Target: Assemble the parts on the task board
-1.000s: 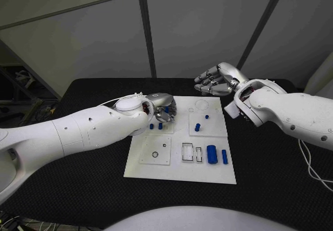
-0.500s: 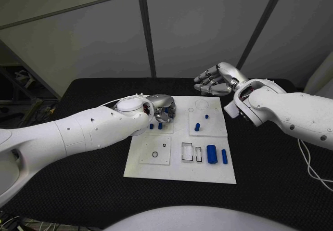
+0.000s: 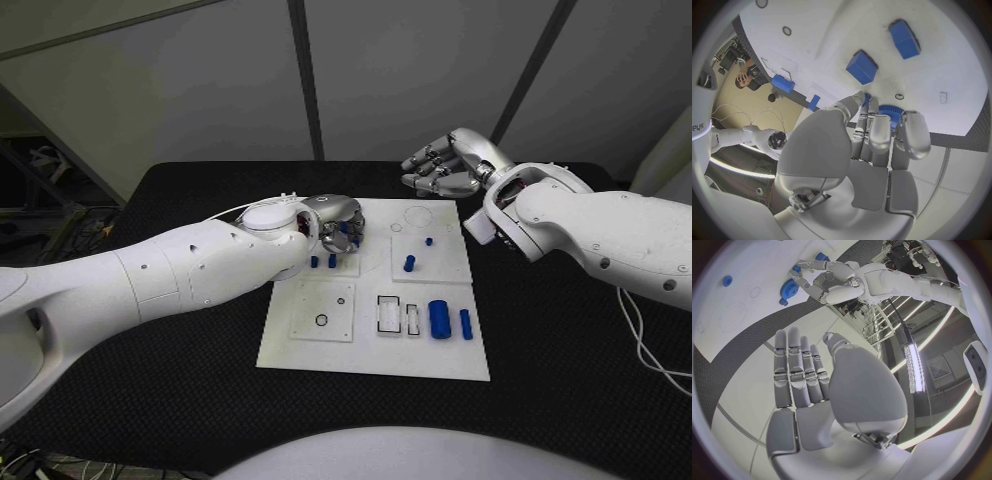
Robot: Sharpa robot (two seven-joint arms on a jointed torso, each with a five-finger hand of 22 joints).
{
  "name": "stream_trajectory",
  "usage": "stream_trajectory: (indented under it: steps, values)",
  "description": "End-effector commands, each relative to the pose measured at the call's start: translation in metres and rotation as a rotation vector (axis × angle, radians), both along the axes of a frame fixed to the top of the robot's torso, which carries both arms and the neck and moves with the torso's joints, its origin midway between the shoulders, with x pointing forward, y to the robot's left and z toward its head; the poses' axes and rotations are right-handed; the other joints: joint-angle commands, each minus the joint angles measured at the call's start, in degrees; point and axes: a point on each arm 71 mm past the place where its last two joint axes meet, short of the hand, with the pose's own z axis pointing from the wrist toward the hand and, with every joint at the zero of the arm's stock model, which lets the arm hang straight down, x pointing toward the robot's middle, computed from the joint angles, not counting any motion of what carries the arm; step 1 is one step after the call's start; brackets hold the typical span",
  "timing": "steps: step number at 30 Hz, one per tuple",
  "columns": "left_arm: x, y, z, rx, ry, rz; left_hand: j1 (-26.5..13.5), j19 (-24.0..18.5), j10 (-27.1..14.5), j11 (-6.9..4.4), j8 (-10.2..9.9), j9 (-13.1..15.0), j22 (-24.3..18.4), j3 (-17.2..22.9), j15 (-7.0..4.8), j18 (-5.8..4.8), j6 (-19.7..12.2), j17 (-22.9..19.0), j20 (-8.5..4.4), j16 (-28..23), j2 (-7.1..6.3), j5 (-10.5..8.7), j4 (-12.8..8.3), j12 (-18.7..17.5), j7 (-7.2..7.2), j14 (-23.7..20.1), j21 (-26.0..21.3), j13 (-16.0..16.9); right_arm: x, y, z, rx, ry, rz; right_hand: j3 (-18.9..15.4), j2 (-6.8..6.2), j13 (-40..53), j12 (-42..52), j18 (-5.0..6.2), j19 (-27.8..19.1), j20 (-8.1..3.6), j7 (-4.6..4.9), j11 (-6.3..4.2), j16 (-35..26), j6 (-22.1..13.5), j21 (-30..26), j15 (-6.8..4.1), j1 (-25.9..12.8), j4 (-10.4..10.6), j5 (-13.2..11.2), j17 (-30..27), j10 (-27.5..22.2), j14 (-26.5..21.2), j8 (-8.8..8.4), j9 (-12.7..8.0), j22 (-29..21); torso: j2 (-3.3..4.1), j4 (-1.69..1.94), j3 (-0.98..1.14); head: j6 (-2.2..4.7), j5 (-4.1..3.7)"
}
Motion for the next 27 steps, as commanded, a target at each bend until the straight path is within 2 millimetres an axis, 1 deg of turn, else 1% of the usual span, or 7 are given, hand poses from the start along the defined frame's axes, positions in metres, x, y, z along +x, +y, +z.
stream_trajectory:
  steps: [1, 4, 11, 12, 19, 23, 27]
  values:
    - [-0.001, 0.000, -0.003, 0.018, 0.011, -0.008, 0.63, 0.38, 0.51, -0.03, -0.39, -0.15, 5.04, 0.50, -0.28, -1.09, 0.52, -0.10, 0.06, 0.26, -0.06, 0.35, -0.02, -0.31, -0.05, 0.31, 0.40, -0.14, 0.000, 0.001, 0.001, 0.004, -0.005, 0.009, 0.34, 0.24, -0.08, 0.02, 0.56, 0.12, 0.18, -0.02, -0.09, -0.38, -0.37, -0.30, 0.10, -0.04, -0.07, 0.17, -0.06, -0.48, -0.26, -0.13, 0.05, -0.05, 0.03, -0.02, 0.01, -0.10, -0.03]
    - [-0.001, -0.001, -0.003, 0.016, 0.009, -0.009, 0.58, 0.42, 1.14, -0.14, -0.45, -0.27, 5.20, 0.95, -0.39, -1.12, 0.97, -0.27, 0.02, 0.31, 0.08, 0.33, -0.12, -0.44, 0.01, 0.31, 0.54, -0.27, 0.000, 0.001, 0.001, 0.004, -0.005, 0.009, 0.34, 0.24, -0.08, 0.02, 0.56, 0.12, 0.18, -0.02, -0.09, -0.38, -0.37, -0.30, 0.10, -0.04, -0.07, 0.17, -0.06, -0.48, -0.26, -0.13, 0.05, -0.05, 0.01, 0.03, 0.02, -0.10, -0.04]
    - [-0.002, 0.000, -0.001, -0.004, -0.010, -0.015, 0.70, 0.85, 3.86, -0.81, -0.08, -0.33, 5.93, 2.24, -0.89, -1.30, 3.45, -0.70, -0.39, 0.50, 0.48, 0.30, -0.72, -0.79, -0.14, 0.38, 1.50, -0.48, 0.000, 0.001, 0.001, 0.004, -0.005, 0.010, 0.37, 0.27, -0.12, 0.05, 0.56, 0.15, 0.18, -0.02, -0.10, -0.41, -0.36, -0.34, 0.10, -0.03, -0.08, 0.32, -0.06, -0.47, -0.24, -0.11, 0.06, -0.07, -0.05, 0.09, 0.01, -0.08, 0.03]
    - [-0.002, 0.000, -0.001, -0.009, -0.015, -0.016, 0.68, 0.89, 4.08, -0.82, -0.10, -0.36, 6.00, 2.38, -0.95, -1.32, 3.65, -0.77, -0.42, 0.50, 0.48, 0.30, -0.79, -0.93, -0.16, 0.39, 1.59, -0.52, 0.000, 0.001, 0.001, 0.004, -0.005, 0.010, 0.37, 0.27, -0.12, 0.05, 0.56, 0.15, 0.18, -0.02, -0.10, -0.41, -0.36, -0.34, 0.10, -0.03, -0.08, 0.32, -0.06, -0.47, -0.24, -0.11, 0.06, -0.07, -0.06, 0.09, -0.02, -0.07, 0.05]
    - [-0.005, 0.007, 0.002, -0.038, -0.036, -0.010, 0.41, 0.94, 4.79, -0.79, -0.38, -0.57, 6.17, 2.91, -0.94, -1.36, 4.23, -1.03, -0.54, 0.55, 0.35, 0.28, -1.03, -1.72, -0.10, 0.41, 1.71, -0.77, 0.000, 0.000, 0.001, 0.004, -0.006, 0.006, 0.37, 0.27, -0.12, 0.05, 0.56, 0.15, 0.18, -0.02, -0.10, -0.41, -0.36, -0.34, 0.10, -0.03, -0.08, 0.32, -0.06, -0.47, -0.24, -0.11, 0.06, -0.07, -0.09, 0.09, -0.01, 0.11, 0.10]
    - [-0.004, 0.010, 0.012, -0.076, -0.055, -0.001, 0.28, 0.96, 4.90, -0.74, -0.51, -0.65, 6.23, 3.02, -0.91, -1.38, 4.32, -1.08, -0.54, 0.58, 0.28, 0.27, -1.07, -1.99, -0.06, 0.42, 1.76, -0.86, 0.000, -0.001, 0.001, 0.003, -0.007, 0.004, 0.37, 0.27, -0.12, 0.05, 0.56, 0.15, 0.18, -0.02, -0.10, -0.41, -0.36, -0.34, 0.10, -0.03, -0.08, 0.32, -0.06, -0.47, -0.24, -0.11, 0.06, -0.07, -0.08, 0.07, -0.01, 0.33, 0.20]
    - [-0.003, 0.013, 0.022, -0.111, -0.068, 0.010, 0.21, 1.01, 5.02, -0.71, -0.59, -0.70, 6.30, 3.13, -0.89, -1.40, 4.42, -1.11, -0.53, 0.61, 0.28, 0.27, -1.10, -2.18, -0.03, 0.43, 1.85, -0.91, 0.001, -0.002, 0.001, 0.003, -0.007, 0.003, 0.37, 0.27, -0.12, 0.05, 0.56, 0.15, 0.18, -0.02, -0.10, -0.41, -0.36, -0.34, 0.10, -0.03, -0.08, 0.32, -0.06, -0.47, -0.24, -0.11, 0.06, -0.07, -0.07, 0.07, -0.07, 0.50, 0.37]
